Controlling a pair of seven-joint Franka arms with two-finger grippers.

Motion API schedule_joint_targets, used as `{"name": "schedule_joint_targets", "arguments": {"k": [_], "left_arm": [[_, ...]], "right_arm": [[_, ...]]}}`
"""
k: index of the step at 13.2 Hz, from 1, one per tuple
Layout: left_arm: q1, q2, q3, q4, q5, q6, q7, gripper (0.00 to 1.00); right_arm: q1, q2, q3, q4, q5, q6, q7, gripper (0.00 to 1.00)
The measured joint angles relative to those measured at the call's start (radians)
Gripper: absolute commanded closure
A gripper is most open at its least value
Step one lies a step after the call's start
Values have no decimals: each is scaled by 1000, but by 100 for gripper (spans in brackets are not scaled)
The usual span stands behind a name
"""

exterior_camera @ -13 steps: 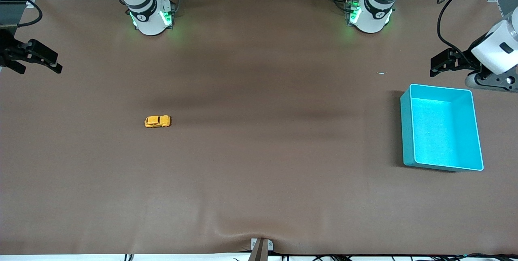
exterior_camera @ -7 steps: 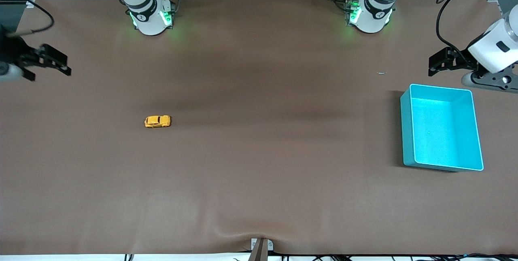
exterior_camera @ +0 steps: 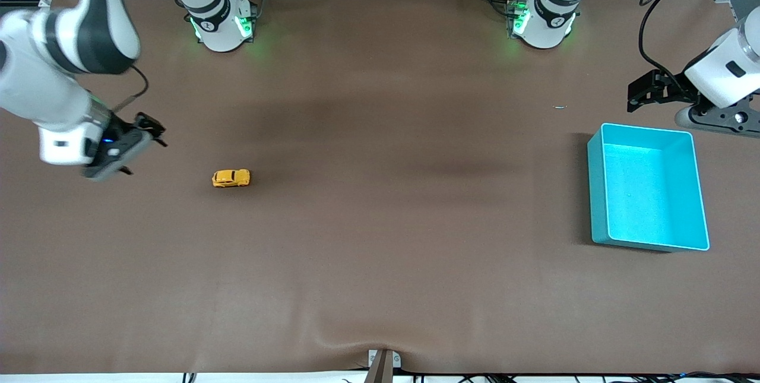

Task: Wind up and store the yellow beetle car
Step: 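Reach the right gripper down over the yellow toy car and grasp it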

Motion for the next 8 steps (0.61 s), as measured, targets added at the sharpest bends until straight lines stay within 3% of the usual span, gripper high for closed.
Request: {"name": "schedule_joint_targets", "arguments": {"k": [4,8], "left_arm": [[-4,5,-30,-6,0,0,0,0],[-2,11,-43,-7,0,0,-2,0]], "right_arm": [[10,75,101,-119,0,188,-241,0],[44,153,119,-169,-18,301,-414,0]]}}
